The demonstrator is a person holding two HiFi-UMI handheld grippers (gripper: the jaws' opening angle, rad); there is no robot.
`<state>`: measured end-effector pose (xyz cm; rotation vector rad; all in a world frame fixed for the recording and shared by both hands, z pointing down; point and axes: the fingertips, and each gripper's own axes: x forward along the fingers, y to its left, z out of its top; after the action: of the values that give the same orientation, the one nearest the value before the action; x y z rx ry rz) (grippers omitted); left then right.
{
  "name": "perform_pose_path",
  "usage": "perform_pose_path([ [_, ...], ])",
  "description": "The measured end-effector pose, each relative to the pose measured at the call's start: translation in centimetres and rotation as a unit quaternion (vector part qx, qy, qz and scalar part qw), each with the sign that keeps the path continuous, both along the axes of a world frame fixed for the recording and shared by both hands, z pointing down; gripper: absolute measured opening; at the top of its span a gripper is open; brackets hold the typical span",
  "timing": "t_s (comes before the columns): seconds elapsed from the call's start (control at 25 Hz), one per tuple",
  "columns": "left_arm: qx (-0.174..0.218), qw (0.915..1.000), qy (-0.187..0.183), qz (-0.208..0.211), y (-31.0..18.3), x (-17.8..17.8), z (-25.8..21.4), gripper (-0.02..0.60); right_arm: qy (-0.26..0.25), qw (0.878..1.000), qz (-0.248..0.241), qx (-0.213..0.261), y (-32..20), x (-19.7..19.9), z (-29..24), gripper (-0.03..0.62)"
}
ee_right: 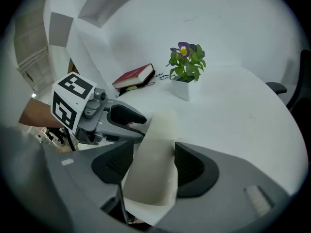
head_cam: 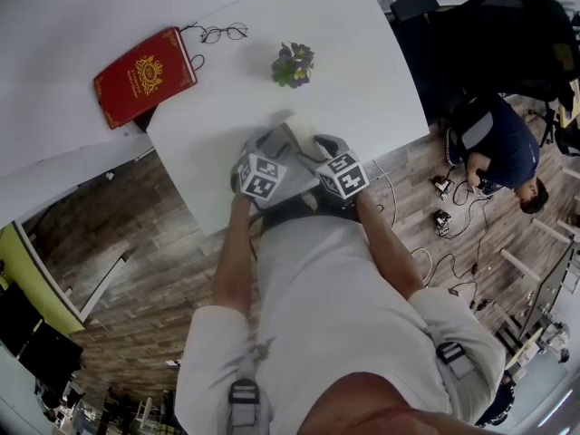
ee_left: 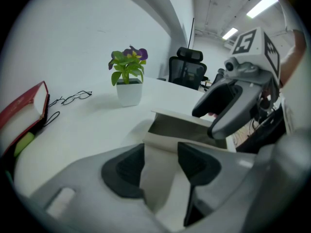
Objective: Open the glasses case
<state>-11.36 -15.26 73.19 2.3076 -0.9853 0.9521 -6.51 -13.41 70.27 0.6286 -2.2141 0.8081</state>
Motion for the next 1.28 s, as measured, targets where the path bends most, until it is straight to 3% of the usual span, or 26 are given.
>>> perform_pose_path([
  [1.28, 0.0, 1.0, -0.003, -0.005, -0.1, 0.0, -0.1, 0.216, -0.028, 1.0, 0.01, 0.001, -0.5, 1.3, -1.4, 0.149],
])
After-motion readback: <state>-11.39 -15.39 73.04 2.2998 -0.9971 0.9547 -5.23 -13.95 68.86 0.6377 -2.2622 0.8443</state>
